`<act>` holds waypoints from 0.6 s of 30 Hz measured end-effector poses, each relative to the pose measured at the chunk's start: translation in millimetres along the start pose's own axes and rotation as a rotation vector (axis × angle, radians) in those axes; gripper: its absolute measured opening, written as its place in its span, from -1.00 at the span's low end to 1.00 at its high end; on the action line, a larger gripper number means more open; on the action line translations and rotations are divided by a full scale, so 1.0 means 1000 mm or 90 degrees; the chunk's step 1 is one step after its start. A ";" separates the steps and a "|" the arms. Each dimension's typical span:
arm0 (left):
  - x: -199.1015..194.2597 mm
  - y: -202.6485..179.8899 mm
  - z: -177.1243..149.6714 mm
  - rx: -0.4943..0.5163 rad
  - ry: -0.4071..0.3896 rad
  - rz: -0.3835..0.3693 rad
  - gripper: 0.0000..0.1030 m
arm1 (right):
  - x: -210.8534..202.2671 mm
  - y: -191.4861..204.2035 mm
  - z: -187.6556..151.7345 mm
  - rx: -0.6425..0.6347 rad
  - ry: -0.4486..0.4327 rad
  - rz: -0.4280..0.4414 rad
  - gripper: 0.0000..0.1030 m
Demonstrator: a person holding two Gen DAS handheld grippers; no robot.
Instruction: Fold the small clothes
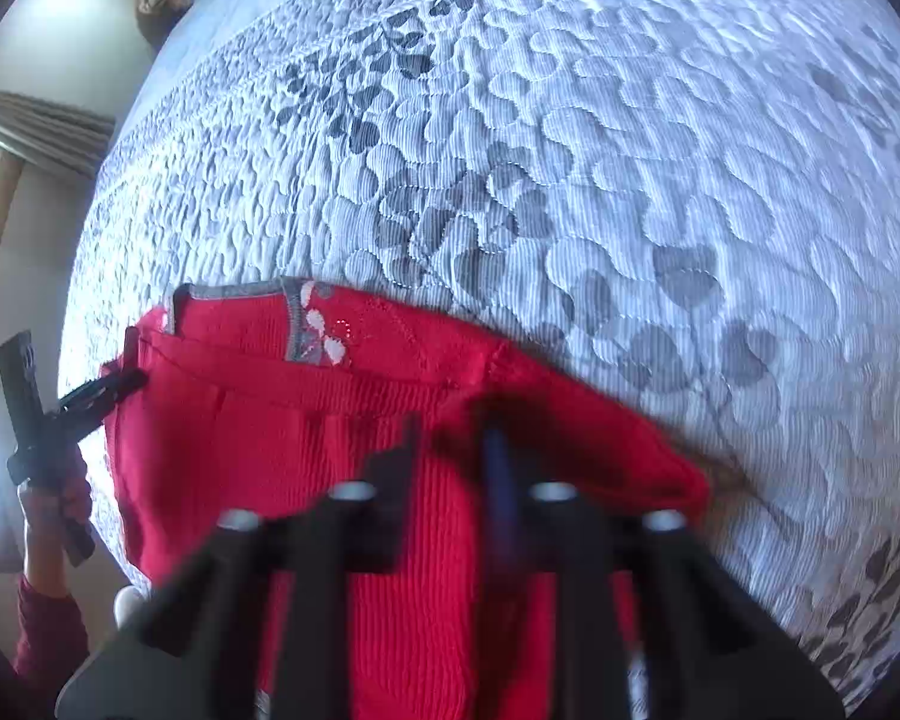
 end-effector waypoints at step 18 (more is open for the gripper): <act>-0.013 0.023 0.004 -0.062 -0.077 -0.009 -0.86 | -0.011 -0.025 0.001 0.049 -0.064 0.003 -0.41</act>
Point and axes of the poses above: each gripper's, at about its wrist camera, not at the fingertips, and x roughly the way its jaws point, y to its left, z to its top, the point moved 7 cm from there along x, roughly the way its jaws point, and after that the axes turned 3 degrees about -z, right-handed, at the moved point
